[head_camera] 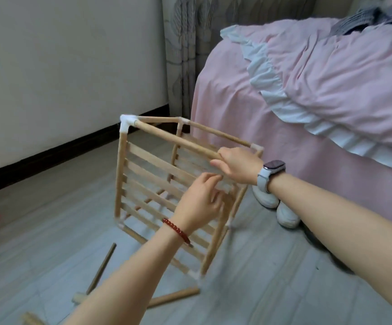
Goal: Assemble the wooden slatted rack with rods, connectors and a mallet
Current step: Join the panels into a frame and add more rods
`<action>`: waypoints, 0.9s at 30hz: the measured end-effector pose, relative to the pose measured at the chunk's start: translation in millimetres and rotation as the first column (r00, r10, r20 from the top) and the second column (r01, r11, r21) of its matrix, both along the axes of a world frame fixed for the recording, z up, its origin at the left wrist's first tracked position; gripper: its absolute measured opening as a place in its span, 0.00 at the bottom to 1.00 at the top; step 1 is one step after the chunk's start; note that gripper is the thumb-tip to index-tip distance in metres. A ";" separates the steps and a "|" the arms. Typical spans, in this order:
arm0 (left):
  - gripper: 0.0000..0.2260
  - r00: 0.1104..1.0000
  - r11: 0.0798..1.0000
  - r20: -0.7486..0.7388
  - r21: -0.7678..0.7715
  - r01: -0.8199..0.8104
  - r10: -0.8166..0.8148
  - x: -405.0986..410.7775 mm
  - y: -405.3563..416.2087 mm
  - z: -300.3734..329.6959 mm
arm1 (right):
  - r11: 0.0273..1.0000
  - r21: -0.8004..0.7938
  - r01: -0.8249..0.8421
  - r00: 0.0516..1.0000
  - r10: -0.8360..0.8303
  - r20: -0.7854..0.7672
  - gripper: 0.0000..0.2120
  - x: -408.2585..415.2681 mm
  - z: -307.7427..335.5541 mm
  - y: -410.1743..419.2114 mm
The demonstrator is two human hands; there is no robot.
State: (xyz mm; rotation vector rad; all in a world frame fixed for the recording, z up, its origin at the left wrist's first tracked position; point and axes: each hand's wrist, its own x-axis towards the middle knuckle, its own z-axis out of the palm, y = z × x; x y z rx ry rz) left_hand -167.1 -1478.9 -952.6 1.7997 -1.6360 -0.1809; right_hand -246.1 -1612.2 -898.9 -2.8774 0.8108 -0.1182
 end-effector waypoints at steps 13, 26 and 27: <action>0.15 0.756 0.899 -0.514 0.371 -0.232 0.407 126.5 68.2 -15.0 | 0.983 -0.173 -0.055 0.971 0.012 -0.241 0.10 -96.2 -49.3 -9.4; 0.15 0.262 0.869 -0.831 0.488 -0.081 0.491 69.5 43.3 -18.7 | 0.984 0.177 -0.039 0.992 0.060 -0.115 0.22 54.3 -62.1 101.0; 0.15 0.221 0.862 -0.834 0.481 -0.157 0.506 72.0 42.8 -22.7 | 0.981 0.193 -0.008 0.994 0.029 -0.109 0.23 58.6 -62.1 106.0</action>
